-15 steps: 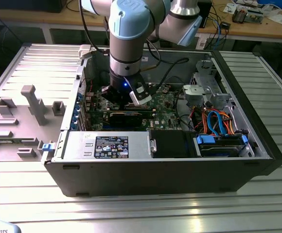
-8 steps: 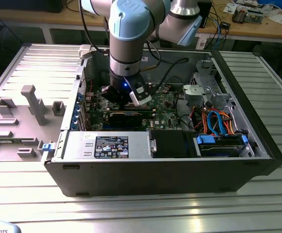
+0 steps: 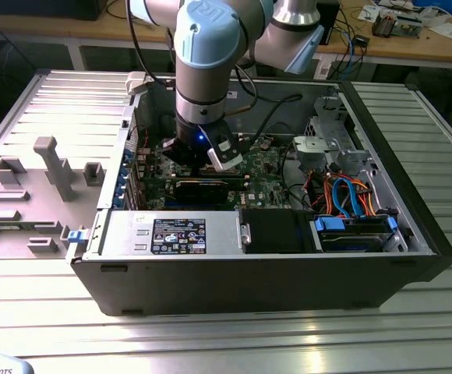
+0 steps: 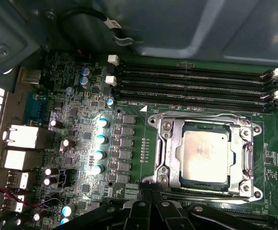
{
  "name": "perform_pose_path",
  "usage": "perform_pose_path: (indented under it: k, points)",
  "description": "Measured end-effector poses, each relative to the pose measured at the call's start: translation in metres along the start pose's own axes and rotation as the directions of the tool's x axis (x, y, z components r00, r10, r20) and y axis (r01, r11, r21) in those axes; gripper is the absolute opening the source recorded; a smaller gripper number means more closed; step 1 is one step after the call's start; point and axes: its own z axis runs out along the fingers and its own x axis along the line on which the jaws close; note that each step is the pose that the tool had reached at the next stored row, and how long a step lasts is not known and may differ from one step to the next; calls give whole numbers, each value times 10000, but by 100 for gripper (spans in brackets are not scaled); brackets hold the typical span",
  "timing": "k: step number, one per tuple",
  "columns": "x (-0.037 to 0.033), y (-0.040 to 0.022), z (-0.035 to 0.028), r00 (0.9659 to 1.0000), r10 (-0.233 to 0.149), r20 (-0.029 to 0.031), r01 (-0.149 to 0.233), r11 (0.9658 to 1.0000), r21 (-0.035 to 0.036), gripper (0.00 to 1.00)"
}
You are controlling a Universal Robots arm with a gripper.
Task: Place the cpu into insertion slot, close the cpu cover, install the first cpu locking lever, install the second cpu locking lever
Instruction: 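Install the second cpu locking lever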
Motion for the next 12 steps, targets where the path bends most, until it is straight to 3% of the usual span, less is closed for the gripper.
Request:
perform_pose_path:
  k: [12]
  points:
    - [24, 49, 13, 10000, 1, 3, -1, 10000, -13, 11]
